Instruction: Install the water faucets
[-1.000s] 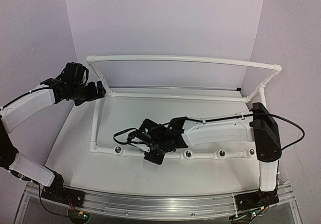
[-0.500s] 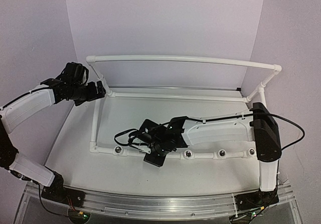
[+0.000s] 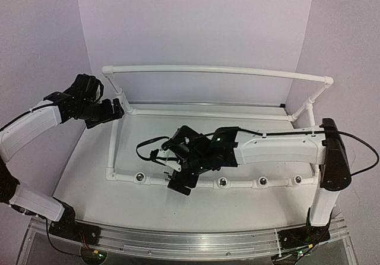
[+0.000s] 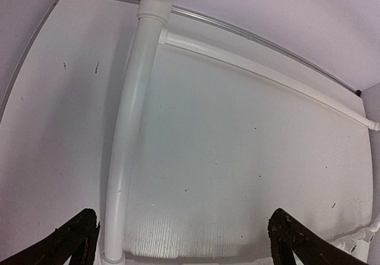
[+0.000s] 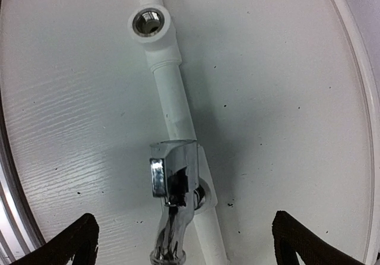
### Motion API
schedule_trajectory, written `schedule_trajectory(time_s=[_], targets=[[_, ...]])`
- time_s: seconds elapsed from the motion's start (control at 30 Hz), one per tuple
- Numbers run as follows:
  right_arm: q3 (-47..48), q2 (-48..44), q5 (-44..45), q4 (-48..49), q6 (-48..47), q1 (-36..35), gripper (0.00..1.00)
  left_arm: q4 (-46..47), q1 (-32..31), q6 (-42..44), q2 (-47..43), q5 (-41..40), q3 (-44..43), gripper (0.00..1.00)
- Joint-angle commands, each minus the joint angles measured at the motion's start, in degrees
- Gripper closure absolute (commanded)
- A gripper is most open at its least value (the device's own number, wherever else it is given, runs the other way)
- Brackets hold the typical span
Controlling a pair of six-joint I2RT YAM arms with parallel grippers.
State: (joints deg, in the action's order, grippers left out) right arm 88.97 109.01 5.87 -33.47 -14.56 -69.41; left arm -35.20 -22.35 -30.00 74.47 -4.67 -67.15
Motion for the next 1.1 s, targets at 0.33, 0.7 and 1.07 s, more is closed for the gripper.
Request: schedule_trajectory(time_s=[0.33,0.7,1.07], targets=[[-9.8,-19.6,-6.9,-0.4,-6.9,9.1,0.02,-9.3,-6.5,-2.9,-10.9,12.9,4.0,0.0],[-9.4,-12.3,-6.5,0.6,-3.6,13.6,0.04,-0.1,-22.3,-19.2,-18.7,14.5,25.2,0.19],[-11.0,-8.7,-9.6,3.8,-3.3,14.3,0.24,10.7,-42.6,-24.3,-1.8,1.8,22.0,0.41]])
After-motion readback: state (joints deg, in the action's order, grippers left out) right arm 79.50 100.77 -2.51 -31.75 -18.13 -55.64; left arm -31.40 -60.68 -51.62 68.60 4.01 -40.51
